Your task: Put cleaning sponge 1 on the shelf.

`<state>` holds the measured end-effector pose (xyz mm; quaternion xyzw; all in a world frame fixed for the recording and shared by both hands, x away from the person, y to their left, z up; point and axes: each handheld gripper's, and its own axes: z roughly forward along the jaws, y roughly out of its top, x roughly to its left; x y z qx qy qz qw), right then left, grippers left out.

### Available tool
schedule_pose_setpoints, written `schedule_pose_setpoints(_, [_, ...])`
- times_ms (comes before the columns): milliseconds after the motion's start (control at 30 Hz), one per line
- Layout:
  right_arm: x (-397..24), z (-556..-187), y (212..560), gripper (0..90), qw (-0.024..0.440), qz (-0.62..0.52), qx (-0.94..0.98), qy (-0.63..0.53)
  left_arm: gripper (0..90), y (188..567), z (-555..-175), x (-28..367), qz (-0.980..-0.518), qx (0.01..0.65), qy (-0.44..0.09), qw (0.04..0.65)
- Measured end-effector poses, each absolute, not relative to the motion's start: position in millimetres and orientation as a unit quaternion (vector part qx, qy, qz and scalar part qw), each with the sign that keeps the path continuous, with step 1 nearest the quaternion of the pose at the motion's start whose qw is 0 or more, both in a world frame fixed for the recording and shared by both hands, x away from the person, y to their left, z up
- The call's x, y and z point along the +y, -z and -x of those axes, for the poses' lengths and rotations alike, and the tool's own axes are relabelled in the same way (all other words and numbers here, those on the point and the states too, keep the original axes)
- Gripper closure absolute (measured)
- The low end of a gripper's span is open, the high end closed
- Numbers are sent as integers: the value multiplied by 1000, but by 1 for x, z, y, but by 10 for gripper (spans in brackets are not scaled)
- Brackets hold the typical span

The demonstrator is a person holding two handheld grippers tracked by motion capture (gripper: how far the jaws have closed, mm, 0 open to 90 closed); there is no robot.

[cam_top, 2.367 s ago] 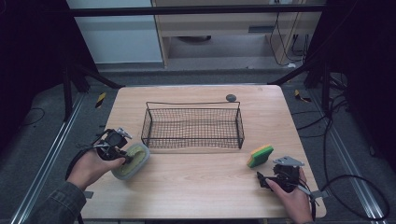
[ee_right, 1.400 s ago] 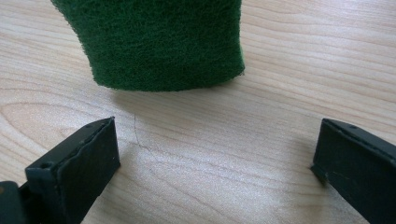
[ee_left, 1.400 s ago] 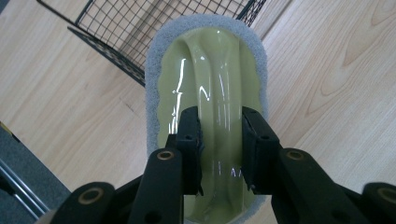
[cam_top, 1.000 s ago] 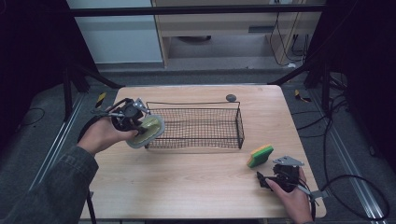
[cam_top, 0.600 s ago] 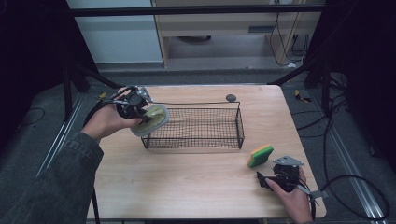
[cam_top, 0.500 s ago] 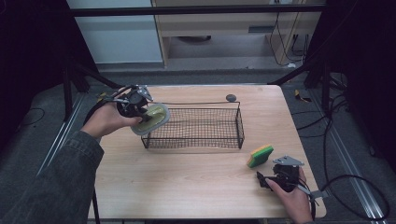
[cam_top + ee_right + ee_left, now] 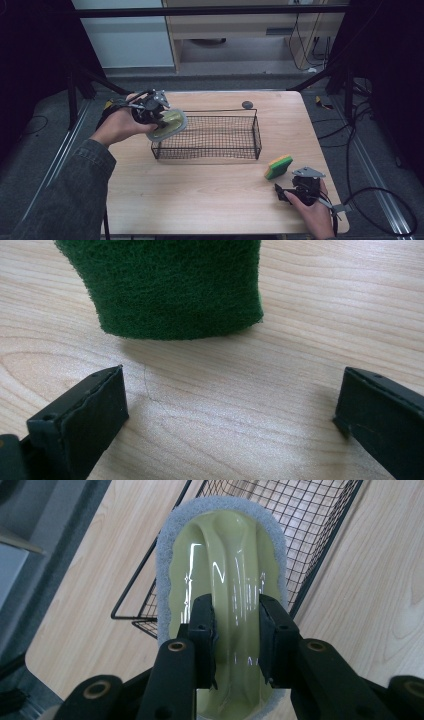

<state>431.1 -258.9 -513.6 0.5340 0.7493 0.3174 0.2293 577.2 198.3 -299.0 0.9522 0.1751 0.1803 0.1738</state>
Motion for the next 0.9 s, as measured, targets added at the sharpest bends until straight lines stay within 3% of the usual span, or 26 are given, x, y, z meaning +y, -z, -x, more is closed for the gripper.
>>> schedule_pose_setpoints(367, [-259,-431,514,5,229,-535,749,-318,707,316,-573,181,-956,121,-226,144])
schedule_pose_setpoints(900, [-259,-431,514,5,230,-534,749,-318,706,334,-584,173,-958,111,-224,139])
